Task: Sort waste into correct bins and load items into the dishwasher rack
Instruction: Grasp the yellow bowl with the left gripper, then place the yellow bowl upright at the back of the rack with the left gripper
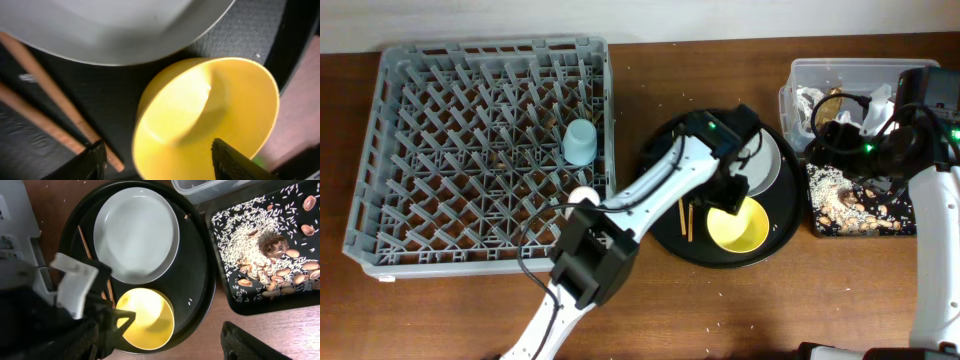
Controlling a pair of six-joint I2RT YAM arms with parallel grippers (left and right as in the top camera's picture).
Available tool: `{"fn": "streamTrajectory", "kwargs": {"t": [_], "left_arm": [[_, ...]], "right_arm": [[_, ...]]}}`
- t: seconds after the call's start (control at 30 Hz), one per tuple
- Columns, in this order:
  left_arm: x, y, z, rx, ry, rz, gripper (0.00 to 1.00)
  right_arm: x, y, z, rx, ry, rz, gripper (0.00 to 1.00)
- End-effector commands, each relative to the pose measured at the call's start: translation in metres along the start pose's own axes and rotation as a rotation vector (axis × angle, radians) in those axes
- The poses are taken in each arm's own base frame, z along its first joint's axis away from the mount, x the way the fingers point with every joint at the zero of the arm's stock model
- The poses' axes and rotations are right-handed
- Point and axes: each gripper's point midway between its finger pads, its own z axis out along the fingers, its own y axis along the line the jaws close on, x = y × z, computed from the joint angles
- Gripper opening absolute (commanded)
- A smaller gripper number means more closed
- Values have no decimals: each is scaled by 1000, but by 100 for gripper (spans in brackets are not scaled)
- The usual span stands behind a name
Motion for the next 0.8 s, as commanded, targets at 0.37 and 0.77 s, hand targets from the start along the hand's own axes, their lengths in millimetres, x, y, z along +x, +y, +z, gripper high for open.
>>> {"fn": "streamTrajectory", "kwargs": {"t": [0.37, 0.77], "left_arm": [[-34, 100, -130, -420, -206, -73, 0], [-83, 359, -263, -1354, -733, -650, 0]], "right_arm": [[-2, -3, 0, 19, -5, -2, 98], [-2, -3, 0, 18, -5, -2, 98]]}}
